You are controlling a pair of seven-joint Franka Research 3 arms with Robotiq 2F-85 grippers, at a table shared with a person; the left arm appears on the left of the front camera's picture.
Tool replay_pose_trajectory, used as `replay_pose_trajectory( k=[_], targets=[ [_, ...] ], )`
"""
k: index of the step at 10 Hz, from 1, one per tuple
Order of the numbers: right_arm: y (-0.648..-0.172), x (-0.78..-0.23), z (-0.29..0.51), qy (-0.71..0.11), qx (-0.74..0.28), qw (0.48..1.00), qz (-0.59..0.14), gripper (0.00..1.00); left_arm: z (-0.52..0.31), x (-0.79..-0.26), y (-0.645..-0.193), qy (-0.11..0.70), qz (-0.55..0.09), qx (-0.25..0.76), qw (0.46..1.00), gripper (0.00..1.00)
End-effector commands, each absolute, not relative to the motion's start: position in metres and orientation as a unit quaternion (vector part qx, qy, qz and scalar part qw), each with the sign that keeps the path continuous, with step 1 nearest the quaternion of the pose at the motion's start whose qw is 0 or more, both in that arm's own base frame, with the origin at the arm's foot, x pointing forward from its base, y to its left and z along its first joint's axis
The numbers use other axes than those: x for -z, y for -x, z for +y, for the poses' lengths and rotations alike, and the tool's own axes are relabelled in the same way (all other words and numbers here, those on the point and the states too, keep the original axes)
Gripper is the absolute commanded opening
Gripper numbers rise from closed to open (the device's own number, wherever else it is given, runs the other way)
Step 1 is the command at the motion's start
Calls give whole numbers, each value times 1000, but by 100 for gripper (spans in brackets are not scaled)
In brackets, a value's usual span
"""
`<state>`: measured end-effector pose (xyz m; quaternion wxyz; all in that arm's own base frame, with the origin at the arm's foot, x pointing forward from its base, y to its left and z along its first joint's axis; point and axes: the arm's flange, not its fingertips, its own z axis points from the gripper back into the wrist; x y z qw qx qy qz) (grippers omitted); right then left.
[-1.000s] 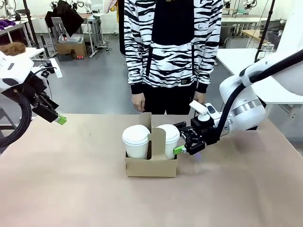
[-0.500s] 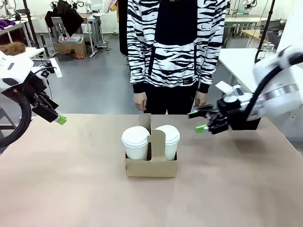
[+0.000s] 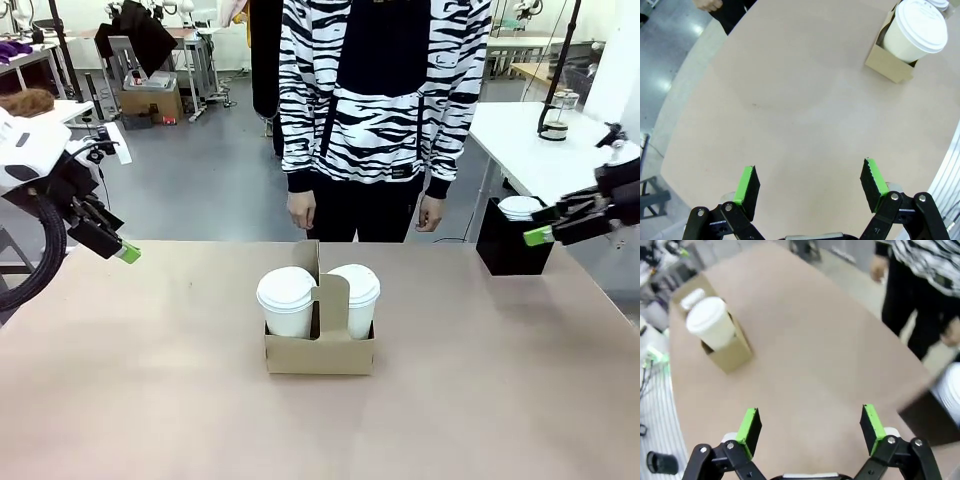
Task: Pour a drink into a cup and package it in a carrier.
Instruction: Insert the held 600 ml Paper Cup into the Cup Carrier.
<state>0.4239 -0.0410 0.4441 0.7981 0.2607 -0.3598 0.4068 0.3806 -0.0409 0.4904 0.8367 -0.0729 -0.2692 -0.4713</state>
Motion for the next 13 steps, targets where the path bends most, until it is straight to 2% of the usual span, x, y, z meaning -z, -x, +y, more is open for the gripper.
replay_pose_trajectory(
  k=[1,2,3,13],
  targets=[
    [-398,-450,-37,-252,-383,830,-318,100,-40,-490,-380,78,-269,474,835,100],
    [-394,-447,-36,-298,-382,813,-323,100,-40,-490,-380,78,-269,474,835,100],
    [-410,-450,-46,-243,-394,817,-344,100,-40,-490,-380,78,-269,474,835,100],
    [-410,-450,-46,-243,-394,817,-344,100,-40,-490,-380,78,-269,474,835,100]
  ],
)
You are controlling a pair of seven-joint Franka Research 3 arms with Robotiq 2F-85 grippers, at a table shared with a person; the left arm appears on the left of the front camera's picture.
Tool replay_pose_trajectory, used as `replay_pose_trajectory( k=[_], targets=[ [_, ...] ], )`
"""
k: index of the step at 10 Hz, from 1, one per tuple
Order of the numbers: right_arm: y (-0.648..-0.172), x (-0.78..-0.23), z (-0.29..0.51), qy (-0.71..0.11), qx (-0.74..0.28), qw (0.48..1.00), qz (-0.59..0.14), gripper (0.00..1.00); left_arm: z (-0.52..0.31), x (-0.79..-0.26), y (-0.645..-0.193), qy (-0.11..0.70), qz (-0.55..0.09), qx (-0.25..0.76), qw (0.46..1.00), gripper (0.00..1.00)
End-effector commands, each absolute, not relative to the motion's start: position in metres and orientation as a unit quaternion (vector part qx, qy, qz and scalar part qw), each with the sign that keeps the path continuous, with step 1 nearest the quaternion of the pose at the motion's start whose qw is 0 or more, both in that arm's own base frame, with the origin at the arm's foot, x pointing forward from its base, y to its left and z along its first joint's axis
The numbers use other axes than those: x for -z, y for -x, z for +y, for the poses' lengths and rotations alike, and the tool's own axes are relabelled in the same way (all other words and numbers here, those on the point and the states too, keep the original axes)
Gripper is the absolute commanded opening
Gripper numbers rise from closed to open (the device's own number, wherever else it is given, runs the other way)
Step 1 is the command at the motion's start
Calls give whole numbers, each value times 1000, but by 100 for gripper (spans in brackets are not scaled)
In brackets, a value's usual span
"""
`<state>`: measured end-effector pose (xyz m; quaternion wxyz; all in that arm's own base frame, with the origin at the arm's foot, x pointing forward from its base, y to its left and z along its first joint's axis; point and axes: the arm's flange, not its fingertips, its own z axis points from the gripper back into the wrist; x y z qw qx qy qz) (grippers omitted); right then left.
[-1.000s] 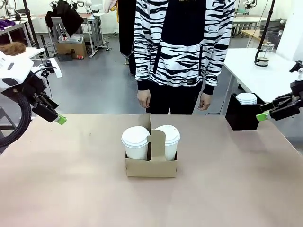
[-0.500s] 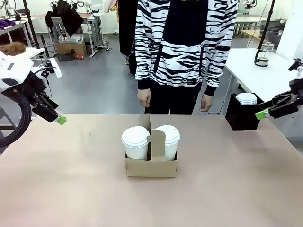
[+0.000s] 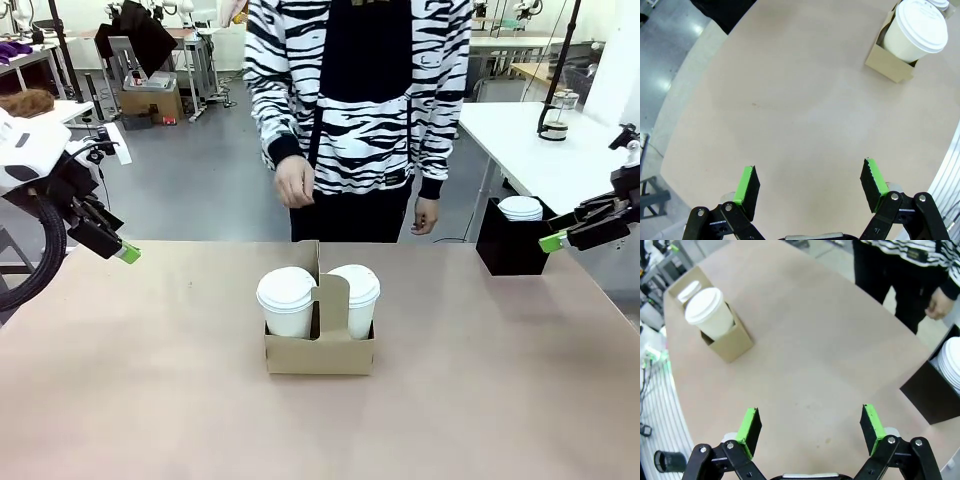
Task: Pour a drink into a cup and package it in a carrier.
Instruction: Insert the held 600 ml Paper Cup into the Cup Carrier.
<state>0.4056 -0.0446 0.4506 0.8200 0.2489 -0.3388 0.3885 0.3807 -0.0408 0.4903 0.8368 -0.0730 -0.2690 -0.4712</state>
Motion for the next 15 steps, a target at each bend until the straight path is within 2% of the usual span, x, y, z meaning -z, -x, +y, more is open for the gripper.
replay_pose_trajectory(
  k=[1,15],
  targets=[
    [-410,-450,-46,-243,-394,817,-344,100,-40,-490,-380,78,-269,474,835,100],
    [-410,-450,-46,-243,-394,817,-344,100,-40,-490,-380,78,-269,474,835,100]
  ],
)
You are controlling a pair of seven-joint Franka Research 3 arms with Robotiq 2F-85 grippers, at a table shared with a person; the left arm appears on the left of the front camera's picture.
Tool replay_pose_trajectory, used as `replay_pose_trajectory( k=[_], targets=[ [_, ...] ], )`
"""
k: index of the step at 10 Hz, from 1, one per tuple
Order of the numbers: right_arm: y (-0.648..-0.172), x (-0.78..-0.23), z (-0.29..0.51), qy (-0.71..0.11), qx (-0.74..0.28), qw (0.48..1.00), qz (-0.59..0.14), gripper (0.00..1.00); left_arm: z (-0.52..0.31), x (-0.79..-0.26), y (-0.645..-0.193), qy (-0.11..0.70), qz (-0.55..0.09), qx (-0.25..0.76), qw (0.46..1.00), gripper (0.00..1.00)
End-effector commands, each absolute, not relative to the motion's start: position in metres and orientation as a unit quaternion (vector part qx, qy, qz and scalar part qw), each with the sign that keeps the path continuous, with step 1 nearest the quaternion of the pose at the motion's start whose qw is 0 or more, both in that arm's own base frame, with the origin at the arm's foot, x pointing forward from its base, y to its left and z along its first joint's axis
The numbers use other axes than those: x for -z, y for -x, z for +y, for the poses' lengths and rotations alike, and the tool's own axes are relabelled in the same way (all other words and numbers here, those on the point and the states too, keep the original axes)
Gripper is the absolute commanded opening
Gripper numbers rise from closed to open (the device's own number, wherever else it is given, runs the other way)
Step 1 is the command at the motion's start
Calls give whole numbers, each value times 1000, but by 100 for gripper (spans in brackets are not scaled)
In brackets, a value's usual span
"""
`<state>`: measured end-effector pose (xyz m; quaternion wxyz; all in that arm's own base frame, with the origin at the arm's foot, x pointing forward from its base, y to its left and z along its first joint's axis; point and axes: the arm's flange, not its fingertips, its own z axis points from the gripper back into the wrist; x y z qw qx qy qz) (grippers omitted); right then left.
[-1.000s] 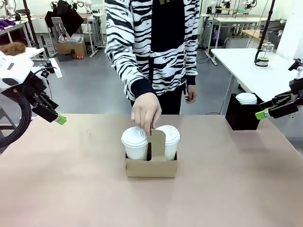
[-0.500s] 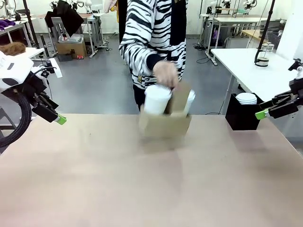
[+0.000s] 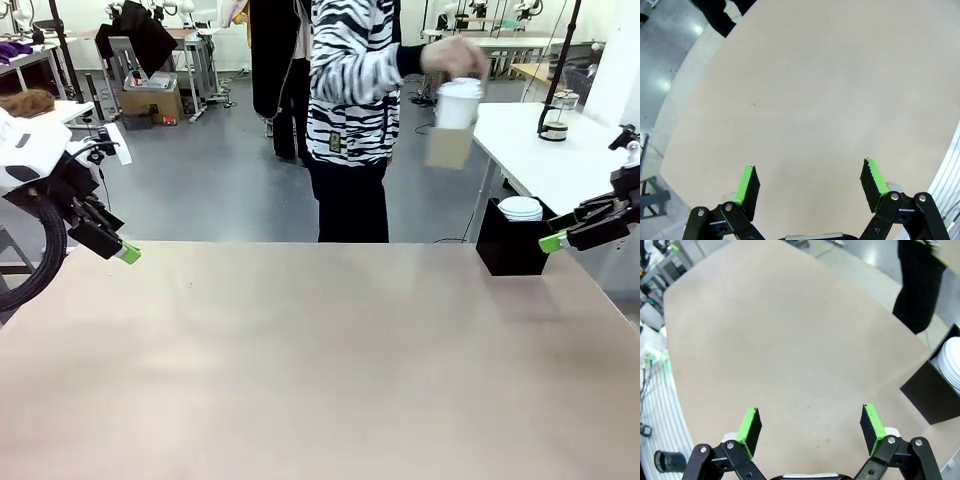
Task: Pour a drink into a cup and package it in a carrier.
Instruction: Insert the held 600 ml Paper Cup into the Cup Carrier.
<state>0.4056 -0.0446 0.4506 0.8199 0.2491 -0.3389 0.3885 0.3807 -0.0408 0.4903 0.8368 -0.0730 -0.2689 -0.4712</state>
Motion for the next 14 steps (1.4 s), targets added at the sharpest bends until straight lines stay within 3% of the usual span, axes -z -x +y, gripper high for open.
replay_pose_trajectory(
  k=[1,14],
  targets=[
    [-410,-450,-46,-243,-394,817,-344,100,-40,-490,-380,78,-269,474,835,100],
    [-410,-450,-46,-243,-394,817,-344,100,-40,-490,-380,78,-269,474,835,100]
  ],
)
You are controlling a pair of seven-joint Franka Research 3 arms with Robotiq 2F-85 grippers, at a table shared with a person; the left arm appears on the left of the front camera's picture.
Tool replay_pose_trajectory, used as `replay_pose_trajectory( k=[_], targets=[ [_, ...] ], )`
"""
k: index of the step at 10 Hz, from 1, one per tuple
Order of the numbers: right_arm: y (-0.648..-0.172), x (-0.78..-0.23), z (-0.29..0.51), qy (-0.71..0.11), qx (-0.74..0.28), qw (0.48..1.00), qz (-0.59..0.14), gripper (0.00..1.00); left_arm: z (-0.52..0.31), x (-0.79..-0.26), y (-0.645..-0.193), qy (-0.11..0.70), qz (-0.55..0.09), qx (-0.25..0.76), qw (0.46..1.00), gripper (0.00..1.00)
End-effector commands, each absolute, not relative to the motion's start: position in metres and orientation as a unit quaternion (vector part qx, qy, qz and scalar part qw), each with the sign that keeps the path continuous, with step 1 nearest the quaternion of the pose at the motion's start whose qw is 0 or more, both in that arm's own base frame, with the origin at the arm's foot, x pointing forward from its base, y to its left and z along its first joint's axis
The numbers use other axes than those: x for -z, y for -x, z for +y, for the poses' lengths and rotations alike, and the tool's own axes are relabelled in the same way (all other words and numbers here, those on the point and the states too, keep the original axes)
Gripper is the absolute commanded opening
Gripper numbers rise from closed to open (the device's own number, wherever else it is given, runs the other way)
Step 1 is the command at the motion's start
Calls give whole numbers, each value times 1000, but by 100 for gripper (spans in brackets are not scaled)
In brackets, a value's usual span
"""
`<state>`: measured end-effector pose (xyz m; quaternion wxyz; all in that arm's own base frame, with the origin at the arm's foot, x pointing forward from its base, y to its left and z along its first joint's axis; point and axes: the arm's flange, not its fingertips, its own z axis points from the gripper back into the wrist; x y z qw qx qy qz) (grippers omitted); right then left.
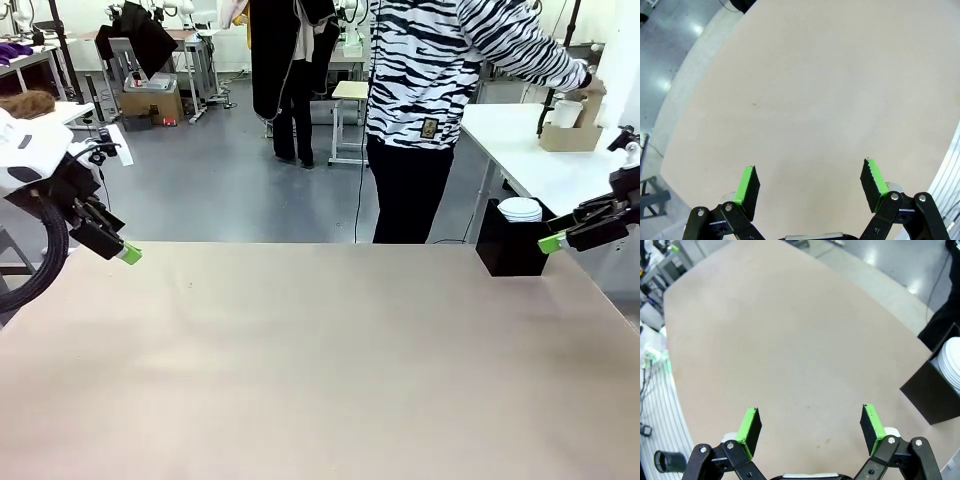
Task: Pour a drink into a cup and package it in a carrier.
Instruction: Insert the held 600 ml Paper Cup into the Cup Carrier.
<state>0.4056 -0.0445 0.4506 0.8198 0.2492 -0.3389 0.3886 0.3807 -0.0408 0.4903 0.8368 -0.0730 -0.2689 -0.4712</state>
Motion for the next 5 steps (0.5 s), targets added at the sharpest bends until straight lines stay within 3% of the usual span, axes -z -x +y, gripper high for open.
replay_pose_trajectory(
  k=[1,5],
  targets=[
    [-410,-450,-46,-243,-394,817,-344,100,-40,-490,-380,78,-269,474,835,100],
    [-410,-450,-46,-243,-394,817,-344,100,-40,-490,-380,78,-269,474,835,100]
  ],
)
